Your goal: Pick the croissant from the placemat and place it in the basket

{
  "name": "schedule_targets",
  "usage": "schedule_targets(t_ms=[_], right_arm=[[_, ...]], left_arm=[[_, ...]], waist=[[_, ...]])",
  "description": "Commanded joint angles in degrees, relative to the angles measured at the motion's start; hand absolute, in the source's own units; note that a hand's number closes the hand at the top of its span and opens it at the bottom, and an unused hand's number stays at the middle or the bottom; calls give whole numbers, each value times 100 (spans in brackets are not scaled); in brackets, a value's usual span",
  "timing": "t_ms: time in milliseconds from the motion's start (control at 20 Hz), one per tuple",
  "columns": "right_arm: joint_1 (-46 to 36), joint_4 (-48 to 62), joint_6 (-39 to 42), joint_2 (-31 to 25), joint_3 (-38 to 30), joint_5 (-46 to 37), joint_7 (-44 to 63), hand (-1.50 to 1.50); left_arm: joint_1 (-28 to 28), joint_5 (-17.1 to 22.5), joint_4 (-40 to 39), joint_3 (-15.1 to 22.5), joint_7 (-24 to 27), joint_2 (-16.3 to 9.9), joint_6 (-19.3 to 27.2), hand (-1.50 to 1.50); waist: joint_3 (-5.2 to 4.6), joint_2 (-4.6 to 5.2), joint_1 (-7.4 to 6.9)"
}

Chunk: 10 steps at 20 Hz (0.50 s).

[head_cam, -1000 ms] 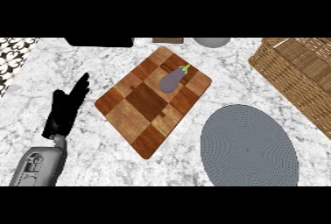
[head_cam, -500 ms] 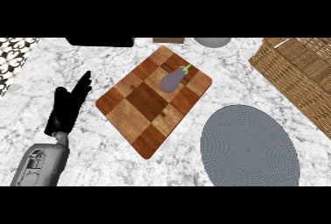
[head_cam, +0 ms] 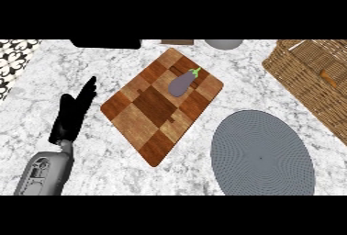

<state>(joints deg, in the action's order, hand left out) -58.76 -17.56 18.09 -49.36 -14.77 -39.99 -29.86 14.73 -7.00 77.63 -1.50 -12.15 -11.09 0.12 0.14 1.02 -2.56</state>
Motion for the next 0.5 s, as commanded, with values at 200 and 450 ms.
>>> schedule_targets(t_ms=[200,450], right_arm=[[-235,504,-381,-145,-902,732,-101,-150],[-61,717,-664,-610,-1380,1091,-76,-150]], left_arm=[[61,95,158,-64,-143,-65,-120,0],[79,120,42,-98,-175,-28,-119,0]], waist=[[6,2,-15],[9,22,17]])
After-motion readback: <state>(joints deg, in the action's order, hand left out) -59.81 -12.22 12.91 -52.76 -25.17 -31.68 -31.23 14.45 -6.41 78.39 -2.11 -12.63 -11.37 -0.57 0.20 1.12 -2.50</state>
